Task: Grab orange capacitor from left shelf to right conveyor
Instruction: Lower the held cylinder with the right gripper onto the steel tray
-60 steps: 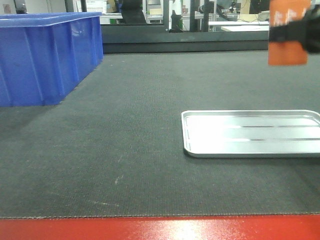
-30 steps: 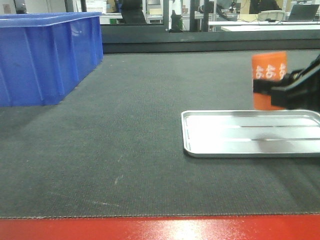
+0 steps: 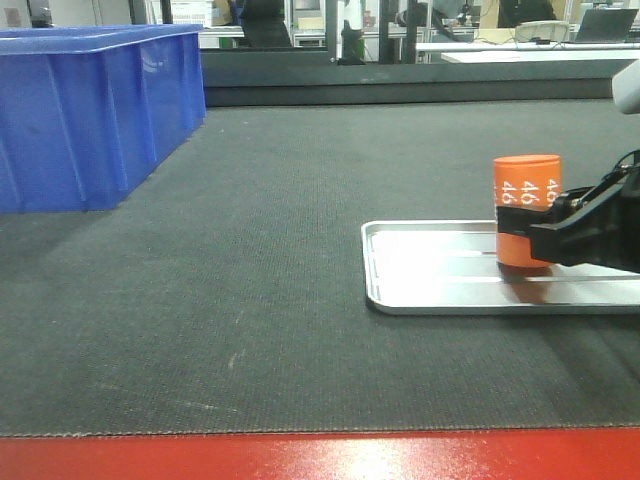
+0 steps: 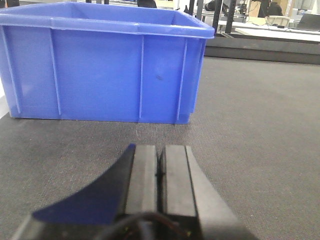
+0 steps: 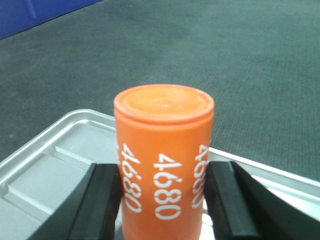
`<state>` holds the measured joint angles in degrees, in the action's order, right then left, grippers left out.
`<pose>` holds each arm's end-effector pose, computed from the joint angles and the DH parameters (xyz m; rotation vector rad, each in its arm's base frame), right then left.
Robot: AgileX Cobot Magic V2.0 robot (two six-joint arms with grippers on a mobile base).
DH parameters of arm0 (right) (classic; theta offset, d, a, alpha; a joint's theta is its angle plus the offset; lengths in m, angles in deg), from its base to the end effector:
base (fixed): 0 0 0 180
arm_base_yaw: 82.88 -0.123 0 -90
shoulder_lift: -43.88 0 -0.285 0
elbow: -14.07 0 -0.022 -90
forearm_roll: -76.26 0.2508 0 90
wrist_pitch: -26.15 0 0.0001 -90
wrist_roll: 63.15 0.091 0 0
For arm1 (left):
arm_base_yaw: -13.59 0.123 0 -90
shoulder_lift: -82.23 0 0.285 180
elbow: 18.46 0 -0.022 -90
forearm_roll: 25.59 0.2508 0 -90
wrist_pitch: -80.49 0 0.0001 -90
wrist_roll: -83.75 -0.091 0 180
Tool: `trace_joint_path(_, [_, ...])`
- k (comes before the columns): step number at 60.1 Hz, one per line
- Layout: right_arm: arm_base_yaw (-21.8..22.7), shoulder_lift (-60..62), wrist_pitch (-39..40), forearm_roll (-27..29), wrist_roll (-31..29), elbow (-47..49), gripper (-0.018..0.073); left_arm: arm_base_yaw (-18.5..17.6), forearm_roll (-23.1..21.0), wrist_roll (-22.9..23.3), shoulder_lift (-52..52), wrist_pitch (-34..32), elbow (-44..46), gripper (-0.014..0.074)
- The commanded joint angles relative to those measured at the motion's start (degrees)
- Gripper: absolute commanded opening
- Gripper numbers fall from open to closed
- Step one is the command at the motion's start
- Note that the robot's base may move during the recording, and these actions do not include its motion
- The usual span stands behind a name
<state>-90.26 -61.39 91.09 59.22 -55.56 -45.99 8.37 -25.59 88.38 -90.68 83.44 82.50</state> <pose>0.2407 0.0555 0.1435 -0.3053 1.7479 0.3332 0.0567 -0.0052 0.1984 0.0080 1.5563 -0.1358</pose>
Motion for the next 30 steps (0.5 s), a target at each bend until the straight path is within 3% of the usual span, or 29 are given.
trace_joint_path(1, [0.35,1.83,7.29,-0.84,-0.05,1.02,0.0423,0.04,0.00,-0.03,-1.10,-5.12,0.31,-0.0105])
trace_joint_path(5, [0.35,2.46,6.91,-0.84,-0.05,1.02,0.0552,0.04,0.00,-0.03,-1.10,-5.12,0.31,-0.0105])
trace_joint_path(9, [0.35,3.55,6.33,-0.84,-0.05,0.95,0.0622,0.04,0.00,-0.03,-1.10,-5.12,0.31,-0.0105])
trace_joint_path(24, [0.35,13.10,-2.86,-0.91,0.57,-0.88,0.0618,0.04,0.00,-0.03,-1.10,-5.12,0.31,-0.0105])
trace_joint_path(30, [0.29,19.30,-6.75,-1.80,3.53,-1.97,0.0618,0.04,0.00,-0.03,-1.10,-5.12,0.31,-0.0105])
